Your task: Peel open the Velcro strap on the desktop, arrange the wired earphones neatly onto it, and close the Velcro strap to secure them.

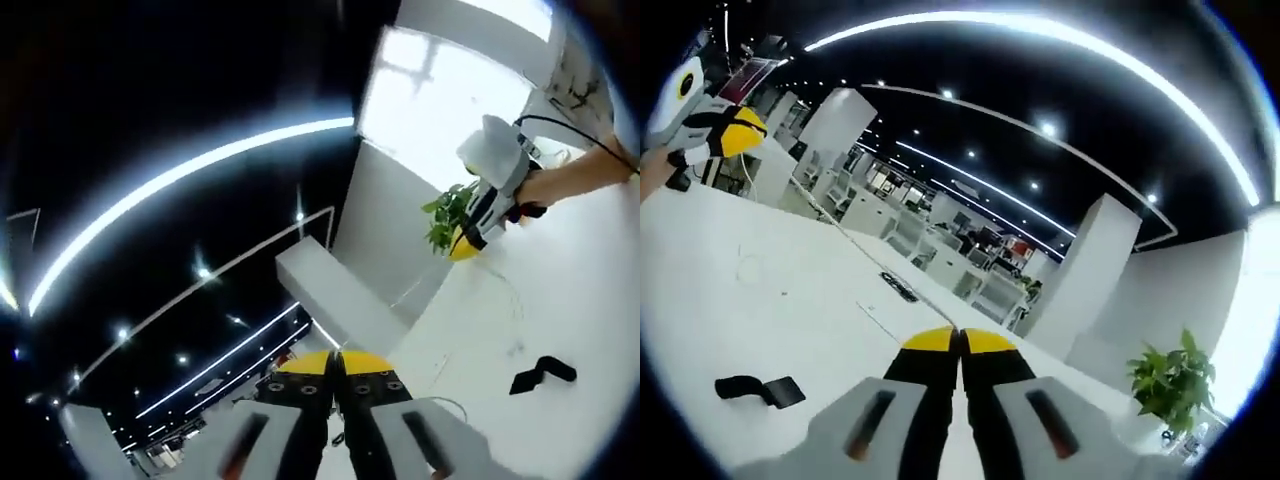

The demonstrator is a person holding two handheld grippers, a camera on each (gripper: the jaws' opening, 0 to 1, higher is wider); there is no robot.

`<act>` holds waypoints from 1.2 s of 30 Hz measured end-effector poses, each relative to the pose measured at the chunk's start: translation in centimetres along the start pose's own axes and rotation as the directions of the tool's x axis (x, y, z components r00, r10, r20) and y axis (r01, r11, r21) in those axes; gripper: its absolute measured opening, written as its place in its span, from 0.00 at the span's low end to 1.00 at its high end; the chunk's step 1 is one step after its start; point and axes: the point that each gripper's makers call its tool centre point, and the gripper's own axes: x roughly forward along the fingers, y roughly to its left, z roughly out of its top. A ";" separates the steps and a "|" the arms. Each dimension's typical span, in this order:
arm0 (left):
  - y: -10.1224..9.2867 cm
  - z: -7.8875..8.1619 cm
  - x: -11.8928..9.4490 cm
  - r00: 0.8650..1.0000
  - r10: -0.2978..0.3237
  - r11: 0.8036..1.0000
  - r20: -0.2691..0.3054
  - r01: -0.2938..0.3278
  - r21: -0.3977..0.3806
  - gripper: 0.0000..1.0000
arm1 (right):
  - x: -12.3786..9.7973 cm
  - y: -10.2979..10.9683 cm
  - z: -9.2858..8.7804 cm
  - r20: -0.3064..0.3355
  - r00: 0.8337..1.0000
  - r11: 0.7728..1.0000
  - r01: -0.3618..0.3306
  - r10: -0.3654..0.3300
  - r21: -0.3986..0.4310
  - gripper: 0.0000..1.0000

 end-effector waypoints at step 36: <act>1.4 -2.6 1.0 0.997 -0.004 1.000 -0.071 0.004 0.001 0.05 | -5.7 4.0 -0.4 -0.076 0.972 0.959 -0.206 0.224 0.193 0.04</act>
